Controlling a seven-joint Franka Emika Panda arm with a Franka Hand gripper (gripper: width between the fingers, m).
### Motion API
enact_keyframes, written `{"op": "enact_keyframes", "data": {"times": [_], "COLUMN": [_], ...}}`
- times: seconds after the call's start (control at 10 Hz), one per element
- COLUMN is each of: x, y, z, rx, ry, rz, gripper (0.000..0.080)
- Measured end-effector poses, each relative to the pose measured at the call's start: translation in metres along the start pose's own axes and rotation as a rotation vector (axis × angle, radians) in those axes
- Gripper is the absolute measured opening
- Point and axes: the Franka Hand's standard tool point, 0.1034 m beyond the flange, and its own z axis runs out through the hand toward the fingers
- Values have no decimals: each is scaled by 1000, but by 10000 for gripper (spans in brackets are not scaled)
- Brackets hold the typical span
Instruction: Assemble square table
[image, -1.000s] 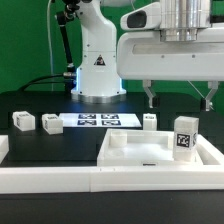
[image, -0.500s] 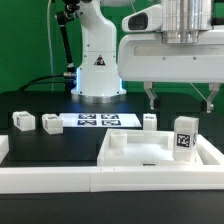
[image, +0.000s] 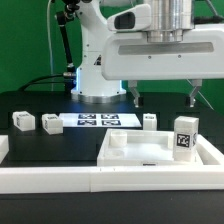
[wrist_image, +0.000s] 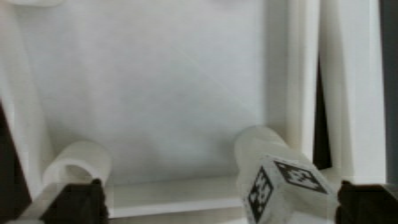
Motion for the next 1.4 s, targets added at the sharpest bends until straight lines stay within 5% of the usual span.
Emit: {"op": "enact_keyframes", "data": {"times": [0.4, 0.8, 1.4], "x": [-6, -85, -129], "y": [5, 26, 27], "z": [4, 26, 38], "rx": [5, -6, -16], "ry": [1, 34, 5], "rz": [13, -1, -101], "gripper": [649, 649, 649]}}
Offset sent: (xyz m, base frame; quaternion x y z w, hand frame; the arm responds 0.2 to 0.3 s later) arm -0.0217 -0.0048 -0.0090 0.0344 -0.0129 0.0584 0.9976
